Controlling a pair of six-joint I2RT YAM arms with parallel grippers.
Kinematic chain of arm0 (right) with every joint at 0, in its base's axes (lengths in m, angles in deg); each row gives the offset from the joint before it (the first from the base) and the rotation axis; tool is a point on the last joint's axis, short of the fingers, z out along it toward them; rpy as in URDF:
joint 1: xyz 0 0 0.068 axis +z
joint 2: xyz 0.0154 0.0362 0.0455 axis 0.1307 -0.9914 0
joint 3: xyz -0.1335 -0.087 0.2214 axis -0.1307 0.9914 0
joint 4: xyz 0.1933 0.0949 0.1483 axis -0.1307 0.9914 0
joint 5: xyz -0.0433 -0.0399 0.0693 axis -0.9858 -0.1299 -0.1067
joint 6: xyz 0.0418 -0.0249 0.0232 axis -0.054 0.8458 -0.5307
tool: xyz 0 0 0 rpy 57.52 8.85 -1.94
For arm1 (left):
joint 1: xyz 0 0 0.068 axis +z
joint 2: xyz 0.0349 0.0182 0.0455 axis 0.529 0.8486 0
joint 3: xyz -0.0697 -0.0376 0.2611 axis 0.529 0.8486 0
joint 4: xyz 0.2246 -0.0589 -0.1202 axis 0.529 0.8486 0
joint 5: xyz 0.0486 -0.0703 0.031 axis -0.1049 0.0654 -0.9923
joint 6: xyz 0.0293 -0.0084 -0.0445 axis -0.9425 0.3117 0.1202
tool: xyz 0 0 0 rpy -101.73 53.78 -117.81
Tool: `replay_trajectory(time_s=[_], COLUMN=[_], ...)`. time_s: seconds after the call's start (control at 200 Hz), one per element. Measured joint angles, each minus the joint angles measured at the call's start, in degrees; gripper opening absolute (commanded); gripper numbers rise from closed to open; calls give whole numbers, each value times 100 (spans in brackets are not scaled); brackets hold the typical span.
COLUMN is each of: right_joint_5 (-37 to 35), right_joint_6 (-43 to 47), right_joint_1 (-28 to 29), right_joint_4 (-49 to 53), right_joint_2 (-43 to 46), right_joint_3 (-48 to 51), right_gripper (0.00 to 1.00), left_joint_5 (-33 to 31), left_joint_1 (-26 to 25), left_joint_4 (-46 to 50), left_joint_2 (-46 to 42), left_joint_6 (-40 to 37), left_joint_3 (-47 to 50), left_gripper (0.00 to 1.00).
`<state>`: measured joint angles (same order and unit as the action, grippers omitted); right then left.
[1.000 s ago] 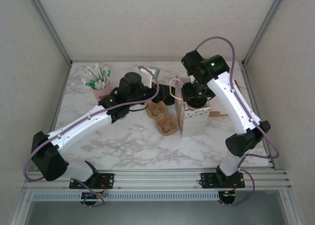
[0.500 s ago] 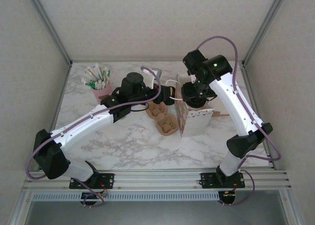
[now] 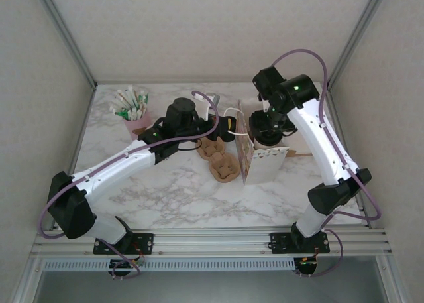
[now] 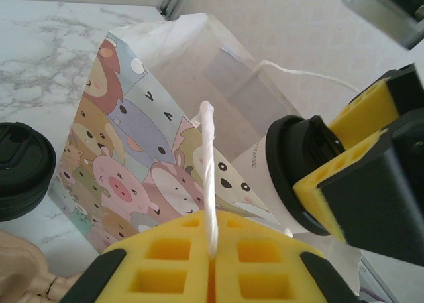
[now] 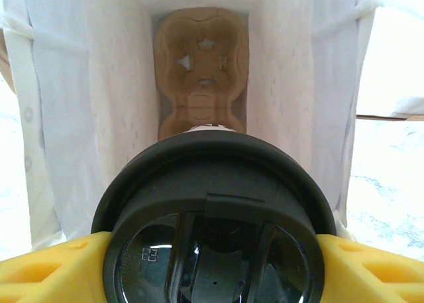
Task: Pack the takeout coffee
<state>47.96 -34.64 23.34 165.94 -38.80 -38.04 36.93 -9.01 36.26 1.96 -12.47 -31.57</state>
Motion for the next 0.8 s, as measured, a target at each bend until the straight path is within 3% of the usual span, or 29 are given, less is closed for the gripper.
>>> replay_trajectory(time_s=[0.801], right_joint_5=[118], right_joint_6=[131], right_joint_1=[-2], right_joint_4=[2], right_joint_2=[-363], right_joint_3=[570], right_gripper=[75], left_joint_5=[-4], left_joint_1=[0], left_joint_4=[0], left_joint_2=[0], left_joint_6=[0], left_joint_3=[0], left_gripper=[8])
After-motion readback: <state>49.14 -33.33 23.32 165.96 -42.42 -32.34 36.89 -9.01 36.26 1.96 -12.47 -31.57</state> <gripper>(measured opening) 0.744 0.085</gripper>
